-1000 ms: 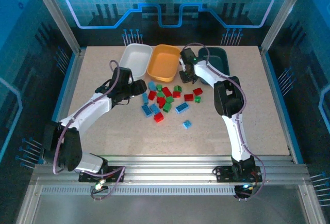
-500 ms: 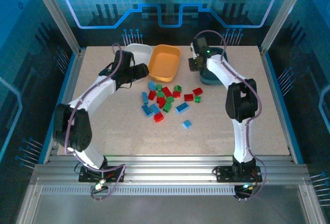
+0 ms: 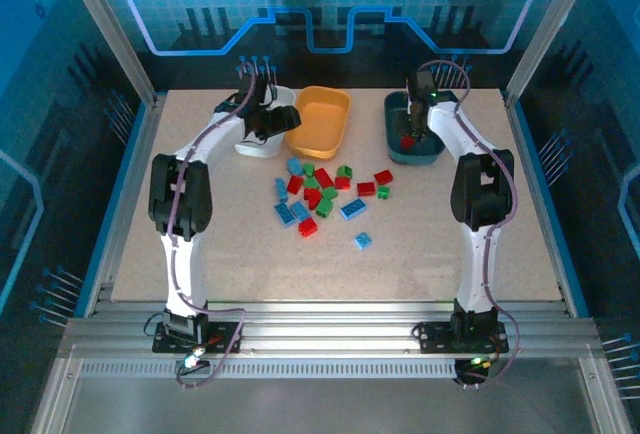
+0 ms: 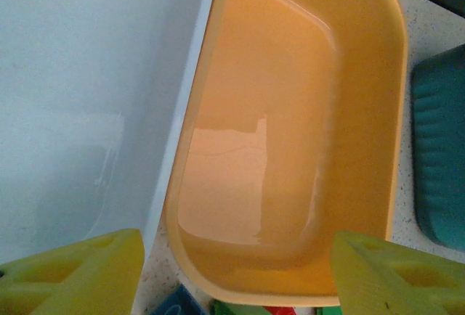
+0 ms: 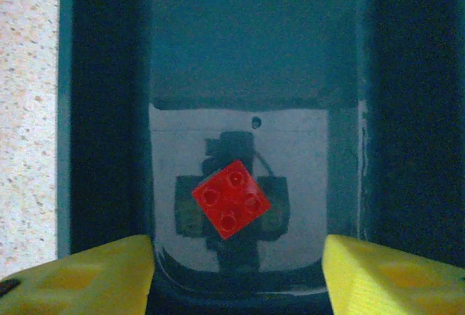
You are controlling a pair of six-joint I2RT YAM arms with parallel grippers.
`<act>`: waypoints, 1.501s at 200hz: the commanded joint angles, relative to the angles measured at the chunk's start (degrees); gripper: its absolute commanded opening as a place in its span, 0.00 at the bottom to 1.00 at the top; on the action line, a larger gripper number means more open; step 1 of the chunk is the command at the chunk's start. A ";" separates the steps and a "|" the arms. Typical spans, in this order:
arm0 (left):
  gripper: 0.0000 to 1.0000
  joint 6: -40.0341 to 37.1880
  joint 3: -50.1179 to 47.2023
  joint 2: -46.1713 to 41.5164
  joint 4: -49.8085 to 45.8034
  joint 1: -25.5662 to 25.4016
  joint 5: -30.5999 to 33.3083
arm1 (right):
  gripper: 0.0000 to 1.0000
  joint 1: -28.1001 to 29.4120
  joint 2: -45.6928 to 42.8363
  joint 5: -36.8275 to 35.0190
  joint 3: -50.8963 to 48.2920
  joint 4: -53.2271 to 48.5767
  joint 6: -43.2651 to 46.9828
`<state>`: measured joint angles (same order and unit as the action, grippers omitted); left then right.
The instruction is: Sort the legos into containers by color
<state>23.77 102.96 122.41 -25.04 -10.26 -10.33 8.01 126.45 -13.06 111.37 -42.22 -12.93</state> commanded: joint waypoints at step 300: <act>0.58 -0.22 -0.05 5.89 -1.27 -2.65 -10.81 | 0.31 -0.28 0.16 4.02 -6.81 5.18 -4.05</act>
<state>22.39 104.90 131.94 -27.40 -12.25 -18.92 7.62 129.25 -11.00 105.58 -38.37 -16.16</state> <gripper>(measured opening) 0.578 0.305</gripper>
